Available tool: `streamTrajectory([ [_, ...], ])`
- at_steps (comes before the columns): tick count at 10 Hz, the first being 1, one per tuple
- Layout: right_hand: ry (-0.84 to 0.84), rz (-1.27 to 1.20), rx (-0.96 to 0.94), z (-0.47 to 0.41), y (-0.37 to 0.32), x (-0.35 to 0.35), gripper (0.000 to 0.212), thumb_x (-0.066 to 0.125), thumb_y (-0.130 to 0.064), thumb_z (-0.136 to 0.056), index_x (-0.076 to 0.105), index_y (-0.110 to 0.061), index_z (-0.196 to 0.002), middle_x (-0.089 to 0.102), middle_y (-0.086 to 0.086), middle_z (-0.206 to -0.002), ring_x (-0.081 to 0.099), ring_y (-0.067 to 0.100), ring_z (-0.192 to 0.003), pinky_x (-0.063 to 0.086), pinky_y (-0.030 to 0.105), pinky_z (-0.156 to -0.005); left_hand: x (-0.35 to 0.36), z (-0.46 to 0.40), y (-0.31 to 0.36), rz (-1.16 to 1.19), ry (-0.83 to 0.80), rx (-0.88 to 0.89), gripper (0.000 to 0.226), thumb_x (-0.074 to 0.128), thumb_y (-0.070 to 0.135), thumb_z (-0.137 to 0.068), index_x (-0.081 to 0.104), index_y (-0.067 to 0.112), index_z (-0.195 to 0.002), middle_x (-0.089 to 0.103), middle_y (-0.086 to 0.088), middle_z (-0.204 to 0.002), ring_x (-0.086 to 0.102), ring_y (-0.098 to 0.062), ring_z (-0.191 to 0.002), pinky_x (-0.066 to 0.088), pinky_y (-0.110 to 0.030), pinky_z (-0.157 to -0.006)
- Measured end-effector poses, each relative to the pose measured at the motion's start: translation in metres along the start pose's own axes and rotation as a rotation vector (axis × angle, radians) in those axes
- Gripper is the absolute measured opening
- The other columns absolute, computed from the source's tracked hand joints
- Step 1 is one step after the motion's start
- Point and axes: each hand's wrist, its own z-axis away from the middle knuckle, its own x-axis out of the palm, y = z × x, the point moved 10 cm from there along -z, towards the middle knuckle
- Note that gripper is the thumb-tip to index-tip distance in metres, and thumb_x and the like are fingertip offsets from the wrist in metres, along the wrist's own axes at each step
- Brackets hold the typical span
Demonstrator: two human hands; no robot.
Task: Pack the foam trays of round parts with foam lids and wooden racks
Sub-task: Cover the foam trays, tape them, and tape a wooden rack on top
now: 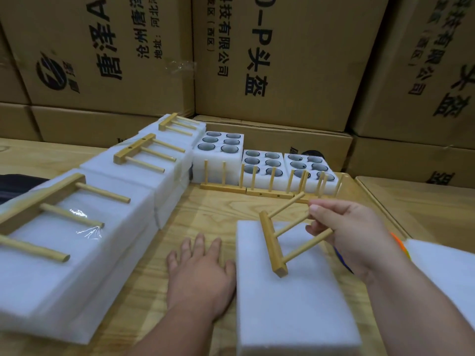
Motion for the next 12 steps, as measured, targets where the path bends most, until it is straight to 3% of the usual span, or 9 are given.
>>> streamTrajectory([
  [1, 0.015, 0.094, -0.072, 0.000, -0.004, 0.001, 0.020, 0.075, -0.021, -0.092, 0.081, -0.039, -0.084, 0.078, 0.001, -0.080, 0.072, 0.012, -0.068, 0.061, 0.042, -0.081, 0.000, 0.000, 0.000, -0.005, -0.008, -0.003, 0.068, 0.020, 0.062, -0.097, 0.017, 0.038, -0.161, 0.007, 0.003, -0.172, 0.004, -0.024, -0.157, 0.005, -0.051, -0.123],
  [2, -0.021, 0.197, -0.129, 0.000, -0.012, 0.001, 0.013, 0.074, -0.024, -0.093, 0.080, -0.031, -0.083, 0.078, -0.008, -0.079, 0.071, 0.004, -0.065, 0.053, 0.030, -0.068, 0.000, 0.001, -0.001, -0.011, -0.005, -0.008, 0.069, 0.019, 0.062, -0.097, 0.017, 0.038, -0.161, 0.006, 0.004, -0.172, 0.003, -0.023, -0.157, 0.005, -0.050, -0.123],
  [4, -0.128, 0.630, -0.112, -0.005, -0.012, -0.008, 0.006, 0.075, -0.040, -0.089, 0.074, -0.033, -0.089, 0.073, -0.015, -0.079, 0.068, 0.005, -0.074, 0.052, 0.028, -0.066, 0.002, 0.000, -0.001, -0.021, -0.013, -0.005, 0.068, 0.019, 0.062, -0.097, 0.014, 0.039, -0.161, 0.003, 0.004, -0.172, 0.000, -0.022, -0.157, 0.002, -0.050, -0.123],
  [5, -0.157, 0.900, -0.155, -0.002, -0.012, -0.005, 0.011, 0.073, -0.049, -0.089, 0.070, -0.040, -0.094, 0.065, -0.021, -0.088, 0.060, -0.005, -0.079, 0.042, 0.018, -0.060, 0.002, 0.000, -0.002, -0.027, -0.020, -0.009, 0.069, 0.019, 0.063, -0.097, 0.013, 0.039, -0.161, 0.003, 0.004, -0.172, 0.000, -0.022, -0.157, 0.001, -0.050, -0.123],
  [6, -0.236, 0.949, -0.197, 0.003, -0.006, 0.011, 0.014, 0.069, -0.046, -0.092, 0.068, -0.046, -0.106, 0.053, -0.029, -0.095, 0.051, -0.011, -0.085, 0.035, 0.011, -0.061, 0.002, 0.000, -0.002, -0.031, -0.020, -0.012, 0.069, 0.019, 0.064, -0.097, 0.013, 0.040, -0.161, 0.003, 0.004, -0.172, 0.000, -0.022, -0.157, 0.002, -0.050, -0.124],
  [7, -0.315, 0.935, -0.220, 0.006, 0.002, 0.033, 0.019, 0.067, -0.039, -0.096, 0.069, -0.042, -0.115, 0.053, -0.028, -0.102, 0.054, -0.004, -0.096, 0.040, 0.014, -0.068, 0.001, 0.000, -0.001, -0.031, -0.020, -0.010, 0.068, 0.019, 0.064, -0.098, 0.013, 0.040, -0.161, 0.002, 0.005, -0.172, 0.000, -0.022, -0.157, 0.003, -0.050, -0.124],
  [8, -0.329, 0.924, -0.274, 0.007, 0.003, 0.048, 0.021, 0.066, -0.036, -0.097, 0.072, -0.035, -0.117, 0.058, -0.019, -0.108, 0.054, 0.004, -0.105, 0.047, 0.024, -0.088, 0.001, 0.001, -0.001, -0.032, -0.023, -0.011, 0.068, 0.019, 0.064, -0.098, 0.013, 0.040, -0.161, 0.003, 0.005, -0.172, 0.000, -0.021, -0.157, 0.004, -0.049, -0.124],
  [10, -0.319, 0.886, -0.318, 0.011, 0.000, 0.054, 0.006, 0.068, -0.036, -0.096, 0.074, -0.038, -0.094, 0.059, -0.016, -0.093, 0.055, 0.001, -0.087, 0.050, 0.024, -0.079, 0.001, 0.002, -0.002, -0.024, -0.029, -0.012, 0.068, 0.019, 0.065, -0.098, 0.012, 0.040, -0.161, 0.002, 0.005, -0.172, -0.001, -0.021, -0.157, 0.003, -0.050, -0.125],
  [12, -0.400, 0.851, -0.320, 0.020, -0.008, 0.060, 0.010, 0.072, -0.035, -0.093, 0.069, -0.041, -0.085, 0.060, -0.017, -0.093, 0.058, 0.000, -0.087, 0.051, 0.025, -0.080, 0.000, 0.003, -0.001, -0.019, -0.029, -0.015, 0.068, 0.022, 0.065, -0.098, 0.014, 0.041, -0.161, 0.002, 0.006, -0.172, -0.001, -0.021, -0.157, 0.004, -0.050, -0.125],
])
